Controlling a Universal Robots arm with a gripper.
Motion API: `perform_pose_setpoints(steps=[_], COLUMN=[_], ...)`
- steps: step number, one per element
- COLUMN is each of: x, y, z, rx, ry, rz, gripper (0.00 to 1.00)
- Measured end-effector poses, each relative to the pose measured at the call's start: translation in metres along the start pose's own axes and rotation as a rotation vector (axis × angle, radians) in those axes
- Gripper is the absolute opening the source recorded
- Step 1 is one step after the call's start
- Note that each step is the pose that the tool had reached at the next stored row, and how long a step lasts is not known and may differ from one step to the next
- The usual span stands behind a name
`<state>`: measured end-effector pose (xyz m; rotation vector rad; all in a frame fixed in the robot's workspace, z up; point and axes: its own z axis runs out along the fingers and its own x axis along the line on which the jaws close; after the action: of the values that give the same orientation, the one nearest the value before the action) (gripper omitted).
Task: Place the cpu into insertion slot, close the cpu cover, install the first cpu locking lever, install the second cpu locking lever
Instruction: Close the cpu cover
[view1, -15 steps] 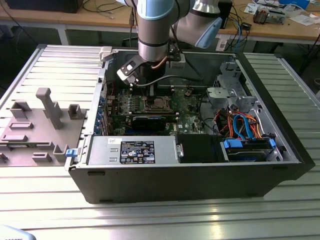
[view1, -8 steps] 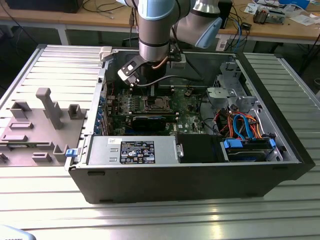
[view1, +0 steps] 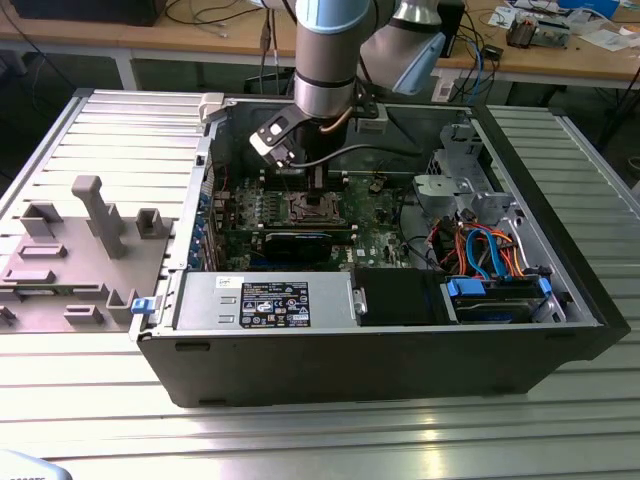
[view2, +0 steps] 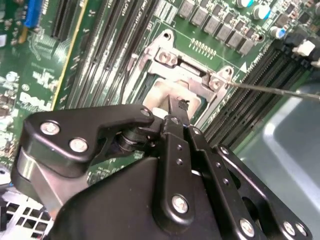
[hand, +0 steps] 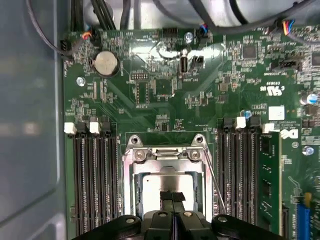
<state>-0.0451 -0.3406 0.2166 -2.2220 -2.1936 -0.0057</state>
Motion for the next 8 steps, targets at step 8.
perform_pose_setpoints(steps=[8], x=[0.0003], y=[0.0026], z=[-0.0172], rx=[0.0082], ry=[-0.0002], rz=[0.0], gripper=[0.11])
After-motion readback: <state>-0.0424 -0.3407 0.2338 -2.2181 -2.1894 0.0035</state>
